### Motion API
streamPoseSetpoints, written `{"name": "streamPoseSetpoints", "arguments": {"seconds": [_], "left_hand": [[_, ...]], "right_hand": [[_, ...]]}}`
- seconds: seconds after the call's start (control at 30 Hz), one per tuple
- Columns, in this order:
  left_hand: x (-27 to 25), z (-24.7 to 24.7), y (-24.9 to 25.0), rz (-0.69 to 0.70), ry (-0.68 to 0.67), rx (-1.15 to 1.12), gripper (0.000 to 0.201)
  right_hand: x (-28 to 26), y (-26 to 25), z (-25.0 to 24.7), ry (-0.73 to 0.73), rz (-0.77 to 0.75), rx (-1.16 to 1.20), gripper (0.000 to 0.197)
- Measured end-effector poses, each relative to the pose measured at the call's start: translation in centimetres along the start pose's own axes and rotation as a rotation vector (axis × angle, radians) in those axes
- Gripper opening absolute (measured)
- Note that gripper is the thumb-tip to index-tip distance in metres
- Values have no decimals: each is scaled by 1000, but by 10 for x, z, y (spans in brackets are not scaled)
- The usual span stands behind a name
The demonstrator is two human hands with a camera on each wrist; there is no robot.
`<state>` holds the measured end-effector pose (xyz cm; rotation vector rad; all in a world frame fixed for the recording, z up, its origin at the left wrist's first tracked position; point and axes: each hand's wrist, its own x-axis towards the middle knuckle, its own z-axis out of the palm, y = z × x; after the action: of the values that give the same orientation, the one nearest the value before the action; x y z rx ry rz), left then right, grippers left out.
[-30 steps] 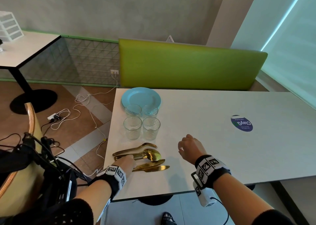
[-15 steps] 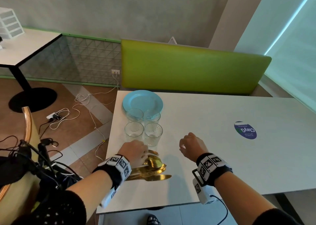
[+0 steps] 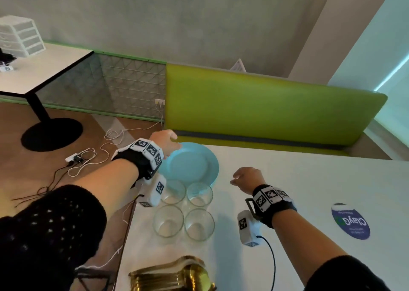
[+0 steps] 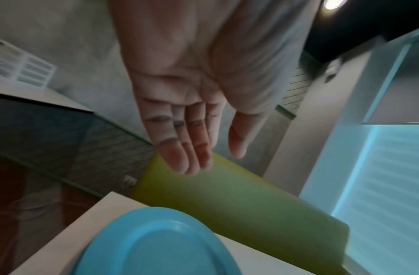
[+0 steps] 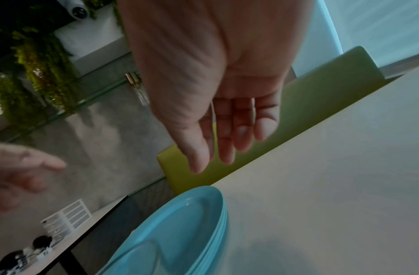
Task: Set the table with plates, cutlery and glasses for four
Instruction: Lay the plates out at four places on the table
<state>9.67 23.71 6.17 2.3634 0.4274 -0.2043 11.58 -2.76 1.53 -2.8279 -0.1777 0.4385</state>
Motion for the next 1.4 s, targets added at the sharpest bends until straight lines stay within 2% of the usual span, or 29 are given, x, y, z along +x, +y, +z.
{"name": "streamPoseSetpoints", "arguments": {"seconds": [0.1,0.3,0.4,0.53,0.63,0.73,0.93,1.07,1.27,1.4], "left_hand": [[32,1,-10,-103,-78,95,49],[71,17,-39,-227,-258,261,63],[80,23,-52,-237,-308,325,64],[90,38,-71,-236,-370,243,58],[97,49,-83,-276,-347,153,54],[100,52,-86,-282,-350,187,48],[103,53,-91,-304,-326,148,48],[109,44,-89,-338,-277,-38,58],[105,1,-46,-219,-177,-182,69],[91,-25,-18,-76,-118,-251,56]], "right_hand": [[40,-3,4,-68,73,65,34],[89,-9,33,-226,147,138,49],[103,-10,48,-268,177,189,59],[115,-10,62,-324,203,269,65],[121,-10,67,-350,181,317,62],[125,-10,72,-354,155,304,58],[124,-7,75,-302,135,299,59],[122,-10,65,-231,101,360,57],[109,-19,20,-45,16,438,59],[83,-21,-22,87,-31,476,58]]}}
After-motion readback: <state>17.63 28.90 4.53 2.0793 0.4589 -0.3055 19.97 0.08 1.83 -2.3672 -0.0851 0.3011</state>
